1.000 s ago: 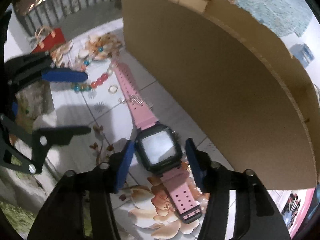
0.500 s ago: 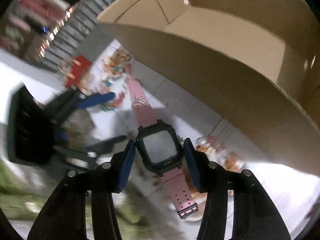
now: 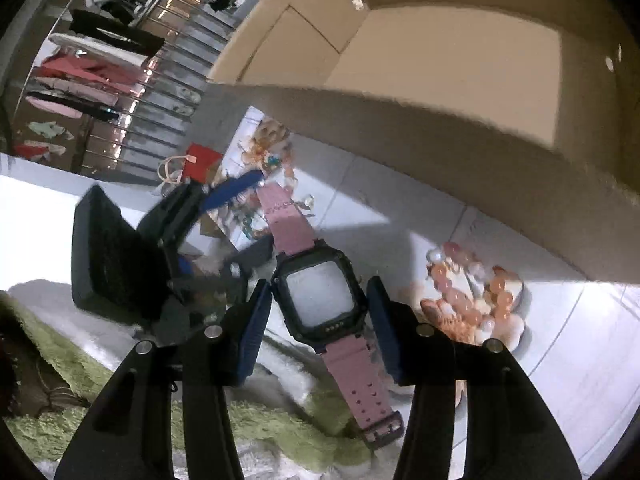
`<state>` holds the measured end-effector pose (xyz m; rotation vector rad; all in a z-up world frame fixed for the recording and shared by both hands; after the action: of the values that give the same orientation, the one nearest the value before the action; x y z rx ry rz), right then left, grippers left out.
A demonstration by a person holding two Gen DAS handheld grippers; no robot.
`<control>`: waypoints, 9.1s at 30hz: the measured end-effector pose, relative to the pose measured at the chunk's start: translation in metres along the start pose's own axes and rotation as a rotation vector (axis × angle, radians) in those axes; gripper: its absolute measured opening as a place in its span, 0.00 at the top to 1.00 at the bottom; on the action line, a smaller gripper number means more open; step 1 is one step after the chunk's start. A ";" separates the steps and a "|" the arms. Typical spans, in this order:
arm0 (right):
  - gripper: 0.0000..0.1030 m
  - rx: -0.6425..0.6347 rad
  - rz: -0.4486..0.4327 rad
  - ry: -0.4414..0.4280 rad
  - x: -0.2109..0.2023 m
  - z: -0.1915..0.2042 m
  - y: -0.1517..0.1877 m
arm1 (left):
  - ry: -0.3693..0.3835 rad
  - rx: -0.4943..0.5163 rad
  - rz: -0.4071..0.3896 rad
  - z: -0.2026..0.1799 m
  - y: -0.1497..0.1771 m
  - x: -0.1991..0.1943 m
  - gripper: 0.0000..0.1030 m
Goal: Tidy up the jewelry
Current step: 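Lift the watch with the right gripper while the left gripper approaches it, then close the left gripper on the watch strap beside the right gripper, then carry the watch with the right gripper over the cardboard box, then open the right gripper to drop the watch into the box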
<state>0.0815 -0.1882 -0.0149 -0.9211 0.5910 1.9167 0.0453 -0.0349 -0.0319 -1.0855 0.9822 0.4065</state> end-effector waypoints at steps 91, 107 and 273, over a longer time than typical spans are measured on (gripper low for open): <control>0.58 -0.061 -0.199 0.102 -0.004 -0.062 0.063 | 0.093 0.513 0.176 -0.119 -0.021 0.039 0.91; 0.82 -0.123 -0.351 0.430 -0.032 -0.060 0.095 | 0.221 0.355 0.340 -0.110 -0.058 0.048 0.97; 0.61 -0.107 0.173 0.527 -0.031 -0.037 -0.199 | 0.345 -0.517 0.020 0.209 -0.088 0.009 0.24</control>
<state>0.2795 -0.1349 -0.0198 -1.5055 0.9033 1.8692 0.2093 0.1076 0.0344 -1.6527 1.2277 0.5168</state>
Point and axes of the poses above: each gripper's, at about its wrist camera, not at the fingertips, and x roughly the way its jaws point, z to its left, y to its underside, the point moved 5 cm from there along x, roughly the way its jaws point, and after that the axes turned 13 degrees about z, right-handed, at the moved point
